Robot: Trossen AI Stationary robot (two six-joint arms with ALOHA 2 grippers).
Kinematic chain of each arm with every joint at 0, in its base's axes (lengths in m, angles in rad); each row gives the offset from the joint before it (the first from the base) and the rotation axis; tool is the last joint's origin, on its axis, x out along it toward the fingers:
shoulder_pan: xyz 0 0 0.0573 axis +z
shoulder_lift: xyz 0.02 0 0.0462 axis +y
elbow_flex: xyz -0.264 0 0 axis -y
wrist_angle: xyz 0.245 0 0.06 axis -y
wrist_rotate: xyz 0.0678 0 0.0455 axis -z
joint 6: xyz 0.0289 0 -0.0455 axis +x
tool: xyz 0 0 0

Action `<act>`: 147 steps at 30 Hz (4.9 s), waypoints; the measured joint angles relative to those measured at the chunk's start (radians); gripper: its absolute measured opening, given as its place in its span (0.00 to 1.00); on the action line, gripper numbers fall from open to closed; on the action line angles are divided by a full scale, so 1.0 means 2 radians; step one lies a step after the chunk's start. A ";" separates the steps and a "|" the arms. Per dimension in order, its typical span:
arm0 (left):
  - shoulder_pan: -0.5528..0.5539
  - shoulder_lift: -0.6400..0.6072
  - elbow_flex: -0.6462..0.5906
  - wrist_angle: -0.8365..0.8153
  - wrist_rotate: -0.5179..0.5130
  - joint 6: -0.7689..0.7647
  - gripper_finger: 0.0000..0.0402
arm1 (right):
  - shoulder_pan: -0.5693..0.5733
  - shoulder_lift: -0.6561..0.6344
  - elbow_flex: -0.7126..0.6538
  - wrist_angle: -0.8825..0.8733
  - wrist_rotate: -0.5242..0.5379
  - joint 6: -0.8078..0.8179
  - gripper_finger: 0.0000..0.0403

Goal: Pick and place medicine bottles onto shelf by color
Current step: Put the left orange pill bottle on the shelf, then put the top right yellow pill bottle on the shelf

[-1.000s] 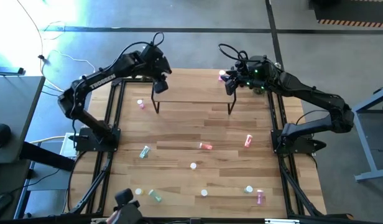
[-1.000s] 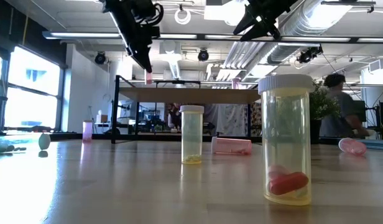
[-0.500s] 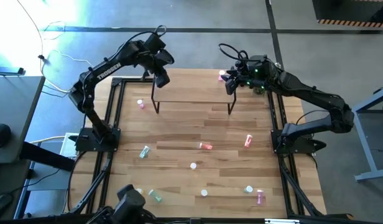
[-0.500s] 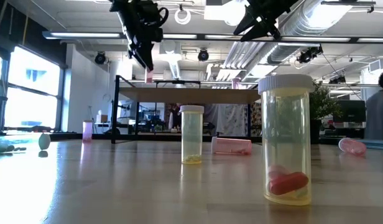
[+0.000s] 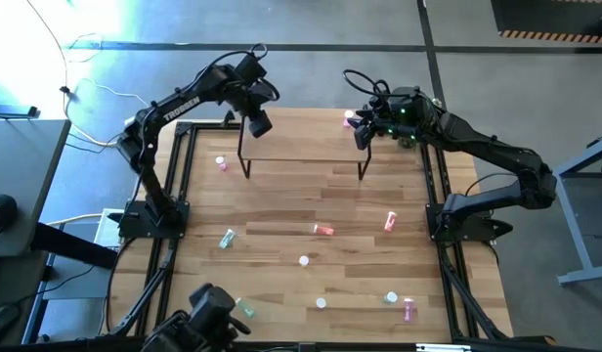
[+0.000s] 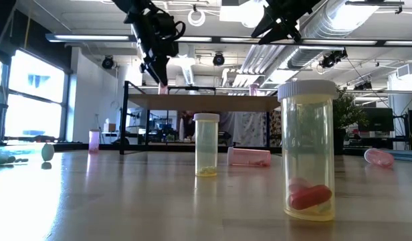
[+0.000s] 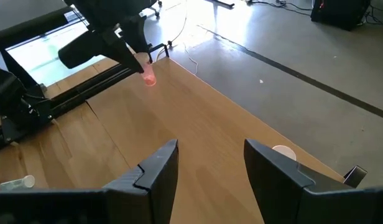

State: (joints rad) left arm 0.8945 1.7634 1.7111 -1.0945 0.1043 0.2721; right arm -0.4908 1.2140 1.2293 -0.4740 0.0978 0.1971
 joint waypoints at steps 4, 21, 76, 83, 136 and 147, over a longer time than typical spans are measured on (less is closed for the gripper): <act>0.004 0.000 0.000 0.001 -0.002 -0.010 0.29 | 0.000 0.000 0.000 0.000 0.000 -0.008 0.43; 0.008 0.011 -0.001 0.001 -0.011 -0.026 0.29 | 0.000 0.000 0.000 0.014 0.000 -0.011 0.43; -0.113 -0.223 -0.214 0.141 0.101 -0.111 0.53 | 0.147 0.002 0.000 -0.046 -0.036 0.079 0.43; -0.178 -0.278 -0.278 0.179 0.097 -0.157 0.53 | 0.224 0.014 0.000 -0.068 0.009 0.155 0.43; -0.393 -0.345 -0.330 0.201 -0.023 -0.265 0.53 | 0.421 0.336 0.000 0.138 0.029 0.093 0.54; -0.393 -0.345 -0.330 0.201 -0.023 -0.263 0.53 | 0.421 0.360 0.000 0.158 0.027 0.093 0.54</act>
State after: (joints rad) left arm 0.1081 1.0740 1.0519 -0.6926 0.0581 -0.2543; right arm 0.3515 1.9350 1.2285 -0.1584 0.1524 0.3836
